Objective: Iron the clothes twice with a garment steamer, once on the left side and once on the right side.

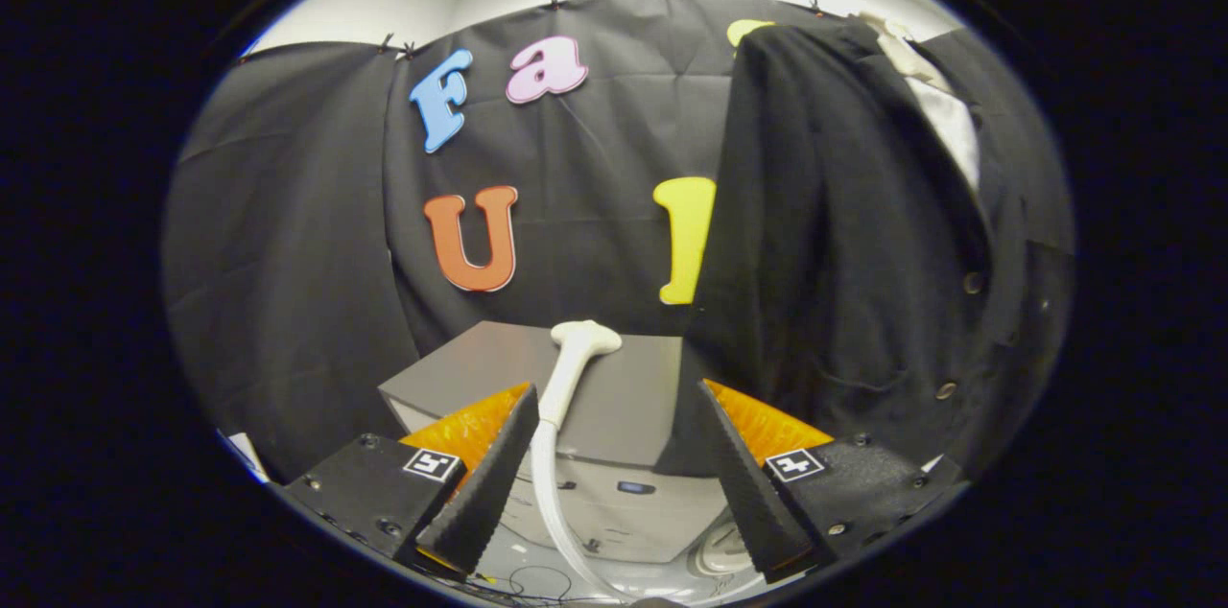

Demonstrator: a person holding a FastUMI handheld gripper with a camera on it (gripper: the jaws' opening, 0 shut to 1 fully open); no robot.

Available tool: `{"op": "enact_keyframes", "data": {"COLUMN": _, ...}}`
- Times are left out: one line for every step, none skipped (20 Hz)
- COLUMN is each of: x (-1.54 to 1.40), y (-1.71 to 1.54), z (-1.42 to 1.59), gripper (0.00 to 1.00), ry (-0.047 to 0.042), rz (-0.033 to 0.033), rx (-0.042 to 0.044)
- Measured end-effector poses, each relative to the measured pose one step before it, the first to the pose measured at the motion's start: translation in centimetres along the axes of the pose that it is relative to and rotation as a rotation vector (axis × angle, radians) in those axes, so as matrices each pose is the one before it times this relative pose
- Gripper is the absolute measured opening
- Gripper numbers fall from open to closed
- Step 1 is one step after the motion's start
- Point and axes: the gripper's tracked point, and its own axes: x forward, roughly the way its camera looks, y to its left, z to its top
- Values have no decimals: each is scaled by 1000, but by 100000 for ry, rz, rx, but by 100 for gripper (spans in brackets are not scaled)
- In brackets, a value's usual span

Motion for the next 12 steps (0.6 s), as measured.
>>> {"op": "enact_keyframes", "data": {"x": 2357, "y": 787, "z": -146, "gripper": 100, "ry": 2147, "rz": 740, "rx": 85}}
{"op": "enact_keyframes", "data": {"x": 1868, "y": 535, "z": -344, "gripper": 100, "ry": 2251, "rz": 203, "rx": -213}}
{"op": "enact_keyframes", "data": {"x": 1996, "y": 371, "z": -205, "gripper": 100, "ry": 2998, "rz": -112, "rx": 114}}
{"op": "enact_keyframes", "data": {"x": 2003, "y": 442, "z": -452, "gripper": 100, "ry": 2823, "rz": -150, "rx": 223}}
{"op": "enact_keyframes", "data": {"x": 2018, "y": 451, "z": -239, "gripper": 100, "ry": 2430, "rz": -266, "rx": 443}}
{"op": "enact_keyframes", "data": {"x": 1795, "y": 290, "z": -501, "gripper": 100, "ry": 3149, "rz": -763, "rx": -68}}
{"op": "enact_keyframes", "data": {"x": 1573, "y": 147, "z": -355, "gripper": 100, "ry": 2322, "rz": -535, "rx": 43}}
{"op": "enact_keyframes", "data": {"x": 1413, "y": 90, "z": -309, "gripper": 100, "ry": 2252, "rz": -1091, "rx": 47}}
{"op": "enact_keyframes", "data": {"x": 1340, "y": 163, "z": -67, "gripper": 100, "ry": 1757, "rz": -931, "rx": 602}}
{"op": "enact_keyframes", "data": {"x": 1183, "y": 265, "z": -218, "gripper": 100, "ry": 2157, "rz": -272, "rx": 403}}
{"op": "enact_keyframes", "data": {"x": 977, "y": 144, "z": -304, "gripper": 99, "ry": 2388, "rz": -460, "rx": 416}}
{"op": "enact_keyframes", "data": {"x": 743, "y": -22, "z": -637, "gripper": 98, "ry": 2147, "rz": -67, "rx": 250}}
